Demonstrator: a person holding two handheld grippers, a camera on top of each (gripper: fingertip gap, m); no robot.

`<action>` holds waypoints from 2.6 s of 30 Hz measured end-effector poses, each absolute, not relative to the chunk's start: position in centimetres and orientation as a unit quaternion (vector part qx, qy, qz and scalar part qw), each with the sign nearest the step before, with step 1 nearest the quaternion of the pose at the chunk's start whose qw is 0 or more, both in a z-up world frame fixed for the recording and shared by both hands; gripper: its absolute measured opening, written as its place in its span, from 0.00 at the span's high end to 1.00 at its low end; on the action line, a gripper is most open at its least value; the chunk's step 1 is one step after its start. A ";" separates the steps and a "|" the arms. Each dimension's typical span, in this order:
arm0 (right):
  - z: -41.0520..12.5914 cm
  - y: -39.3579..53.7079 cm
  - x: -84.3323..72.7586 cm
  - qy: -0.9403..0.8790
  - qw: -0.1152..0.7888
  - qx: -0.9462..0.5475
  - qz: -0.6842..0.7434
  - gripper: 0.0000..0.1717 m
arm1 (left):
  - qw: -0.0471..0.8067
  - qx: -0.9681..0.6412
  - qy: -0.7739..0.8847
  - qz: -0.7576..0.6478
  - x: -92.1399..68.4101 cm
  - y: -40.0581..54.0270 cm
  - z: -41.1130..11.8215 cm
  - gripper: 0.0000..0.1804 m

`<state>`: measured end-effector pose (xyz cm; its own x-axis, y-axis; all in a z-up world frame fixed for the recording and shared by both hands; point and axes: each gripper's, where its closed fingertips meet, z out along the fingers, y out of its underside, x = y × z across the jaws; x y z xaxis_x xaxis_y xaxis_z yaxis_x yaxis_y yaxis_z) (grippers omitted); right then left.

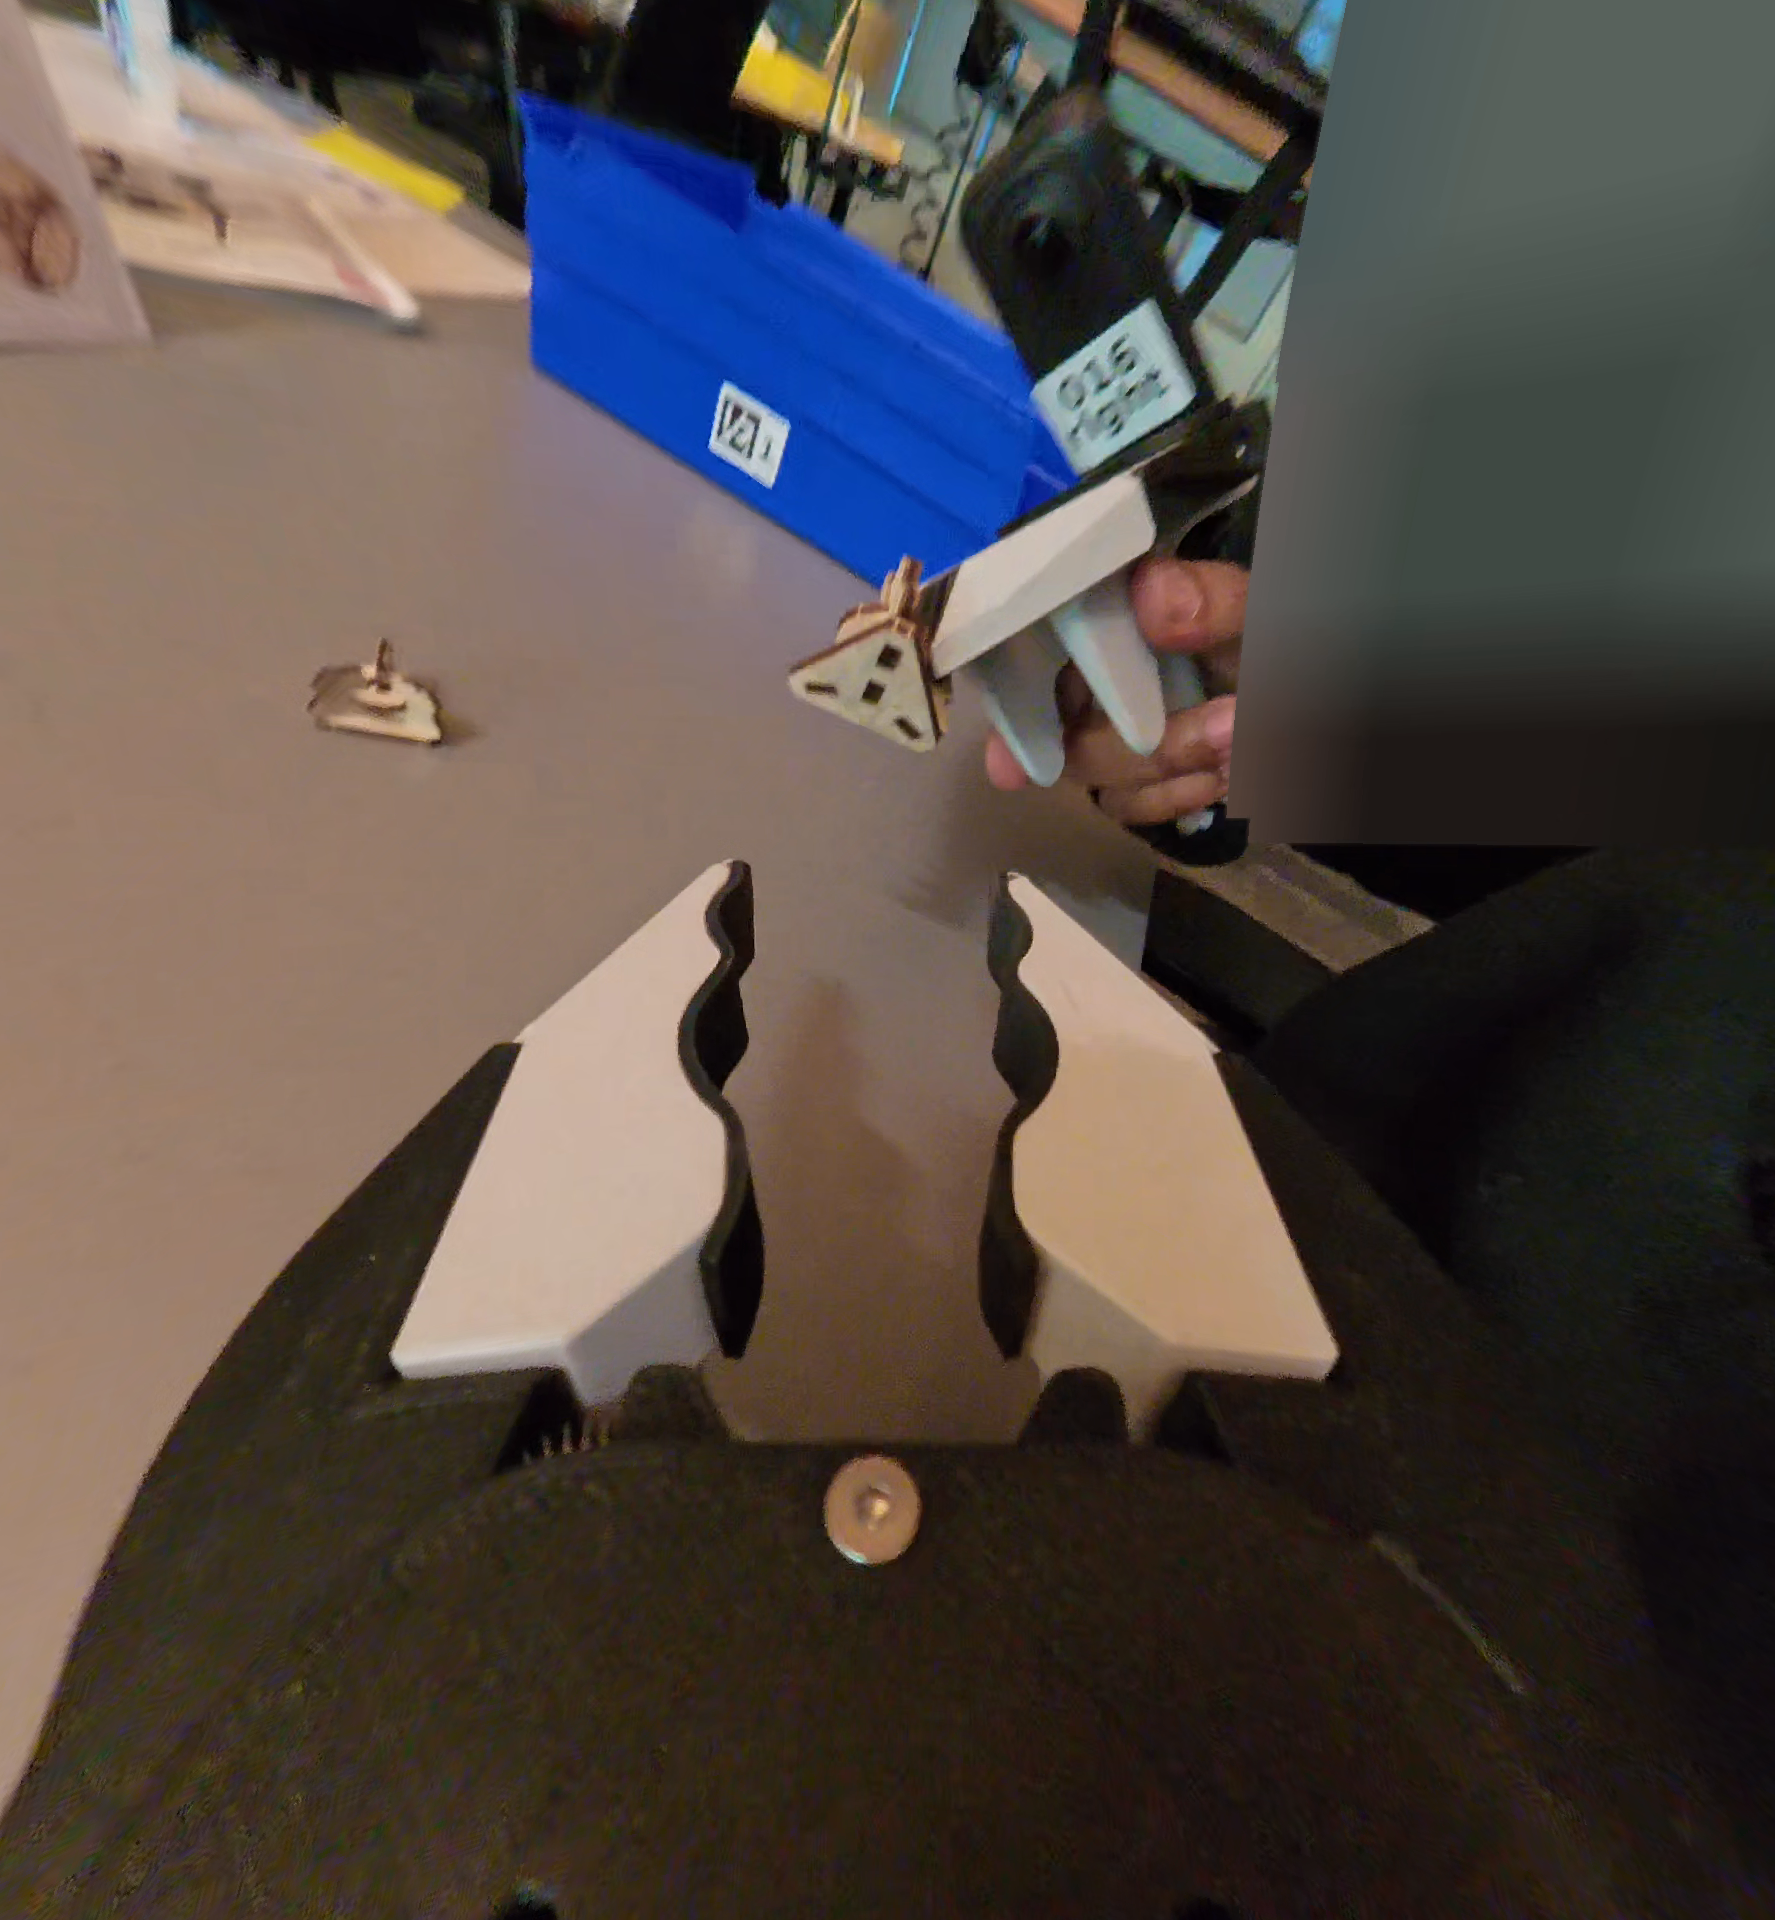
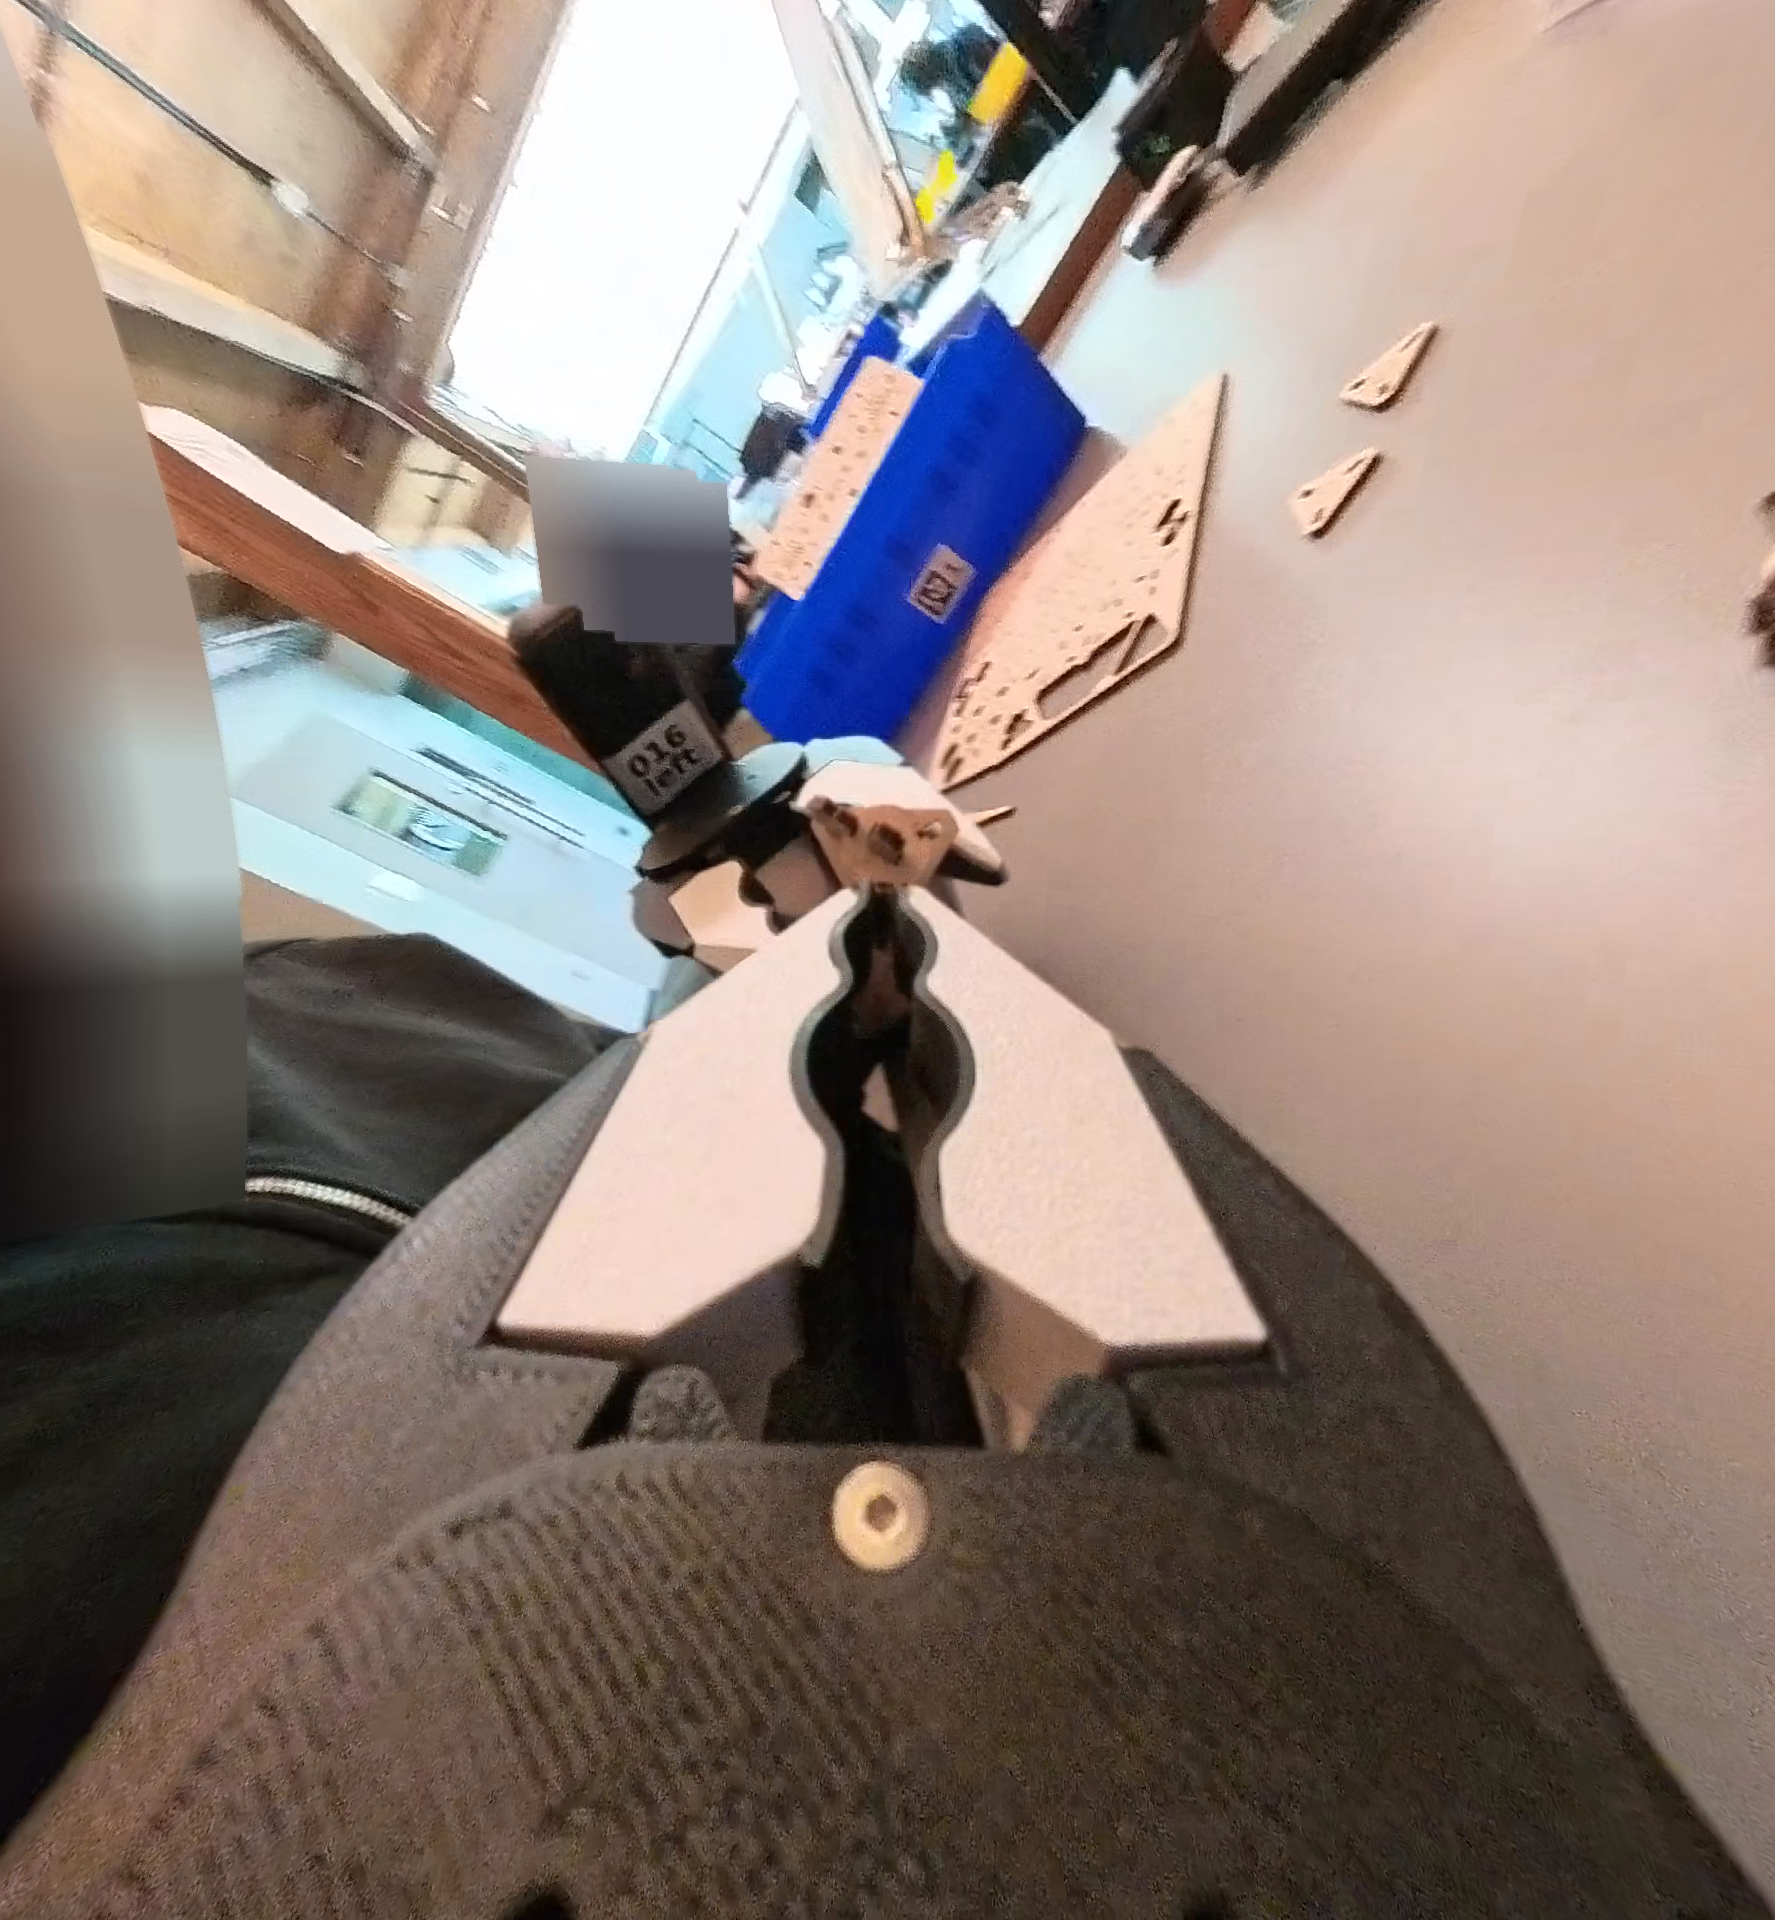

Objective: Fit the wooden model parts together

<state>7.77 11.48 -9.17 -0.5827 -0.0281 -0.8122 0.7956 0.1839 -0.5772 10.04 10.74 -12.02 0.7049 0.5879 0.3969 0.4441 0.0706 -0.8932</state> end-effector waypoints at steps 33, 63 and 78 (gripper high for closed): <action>-11.7 11.9 9.0 0.646 0.341 0.268 -0.629 1.00 | 0.756 -0.539 -0.364 -0.073 11.3 10.3 -9.2 0.83; -11.5 12.5 8.6 0.621 0.372 0.278 -0.631 1.00 | 0.743 -0.548 -0.375 -0.087 11.3 10.9 -9.8 0.81; -11.5 12.6 8.5 0.618 0.374 0.278 -0.633 1.00 | 0.741 -0.549 -0.376 -0.090 11.2 11.0 -9.9 0.81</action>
<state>8.45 12.59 -11.46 -0.5648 -0.1296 -0.8150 0.8177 0.0448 -0.5738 11.24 10.96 -9.91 0.7005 0.2800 0.6565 0.5462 0.3817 -0.7456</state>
